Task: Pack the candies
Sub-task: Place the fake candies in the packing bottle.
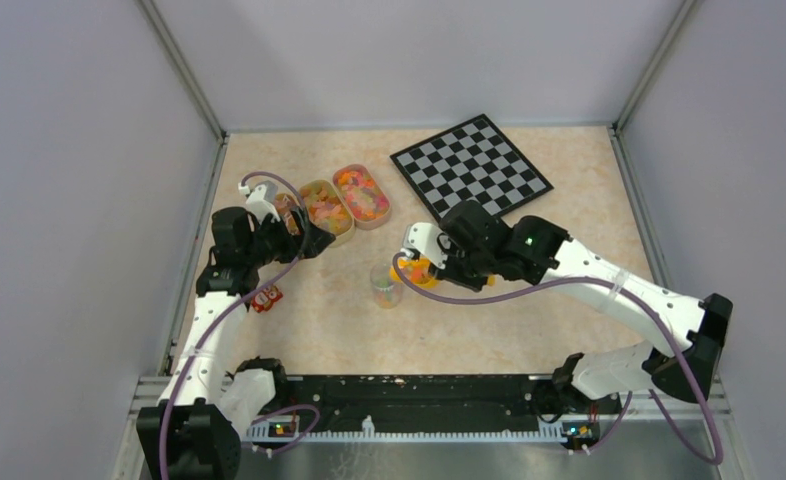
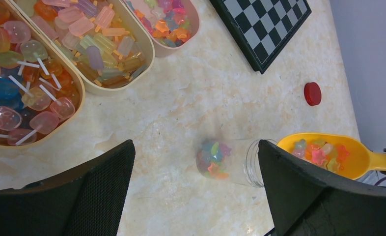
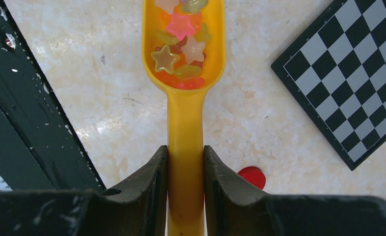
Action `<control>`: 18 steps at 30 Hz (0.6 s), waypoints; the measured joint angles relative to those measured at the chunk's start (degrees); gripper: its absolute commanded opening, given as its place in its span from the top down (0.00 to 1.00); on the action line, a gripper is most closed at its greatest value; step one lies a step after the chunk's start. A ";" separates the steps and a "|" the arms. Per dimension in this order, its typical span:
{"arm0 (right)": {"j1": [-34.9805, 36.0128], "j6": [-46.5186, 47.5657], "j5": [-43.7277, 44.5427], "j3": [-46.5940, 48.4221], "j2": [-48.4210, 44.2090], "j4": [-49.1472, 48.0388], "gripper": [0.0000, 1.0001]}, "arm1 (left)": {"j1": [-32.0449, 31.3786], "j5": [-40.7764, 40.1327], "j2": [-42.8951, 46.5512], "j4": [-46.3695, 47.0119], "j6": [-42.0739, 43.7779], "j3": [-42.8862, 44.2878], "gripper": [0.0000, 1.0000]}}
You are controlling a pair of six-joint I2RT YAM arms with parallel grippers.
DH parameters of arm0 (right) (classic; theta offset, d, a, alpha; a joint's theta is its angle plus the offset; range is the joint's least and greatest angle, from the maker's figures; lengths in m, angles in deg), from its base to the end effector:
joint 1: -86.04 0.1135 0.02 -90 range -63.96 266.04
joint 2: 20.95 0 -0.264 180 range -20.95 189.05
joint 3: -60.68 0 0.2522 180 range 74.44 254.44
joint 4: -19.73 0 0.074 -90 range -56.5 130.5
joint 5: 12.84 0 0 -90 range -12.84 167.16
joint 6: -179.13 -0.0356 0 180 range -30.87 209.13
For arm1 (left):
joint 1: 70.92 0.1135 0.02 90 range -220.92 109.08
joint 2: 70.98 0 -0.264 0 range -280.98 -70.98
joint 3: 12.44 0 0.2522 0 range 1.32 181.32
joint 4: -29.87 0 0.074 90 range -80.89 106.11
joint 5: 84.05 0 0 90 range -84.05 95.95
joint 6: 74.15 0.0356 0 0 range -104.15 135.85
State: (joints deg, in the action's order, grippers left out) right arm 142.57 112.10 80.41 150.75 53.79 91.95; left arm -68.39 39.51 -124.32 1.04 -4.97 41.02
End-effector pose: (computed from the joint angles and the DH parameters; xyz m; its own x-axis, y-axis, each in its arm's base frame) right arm 0.1415 0.2104 0.3431 -0.1070 -0.8683 -0.4844 -0.9313 0.2581 -0.2569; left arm 0.2062 -0.0106 0.2760 -0.6077 -0.3233 -0.7254 0.2478 0.7906 -0.5600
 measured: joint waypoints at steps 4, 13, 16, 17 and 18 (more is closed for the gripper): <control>0.22 0.00 0.46 1.14 0.61 0.70 1.00 | 0.00 0.00 0.00 0.00 0.00 0.00 0.01; 1.49 -0.02 1.68 3.37 1.95 2.71 1.00 | 0.00 0.00 0.37 0.00 0.00 -0.02 0.01; 1.75 -0.04 1.90 4.11 2.32 3.10 1.00 | 0.00 0.00 0.48 0.00 0.00 -0.02 0.01; 1.86 -0.07 2.08 4.39 2.49 3.32 1.00 | 0.00 0.00 0.48 0.00 0.00 -0.02 0.01; 1.95 -0.07 2.12 4.52 2.62 3.34 1.00 | 0.00 0.00 0.48 0.00 0.00 -0.02 0.01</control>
State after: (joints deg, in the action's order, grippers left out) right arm 144.52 112.03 82.53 155.28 56.41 95.30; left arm -68.39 39.51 -123.84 1.04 -4.97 41.00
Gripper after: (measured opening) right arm 0.266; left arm 0.987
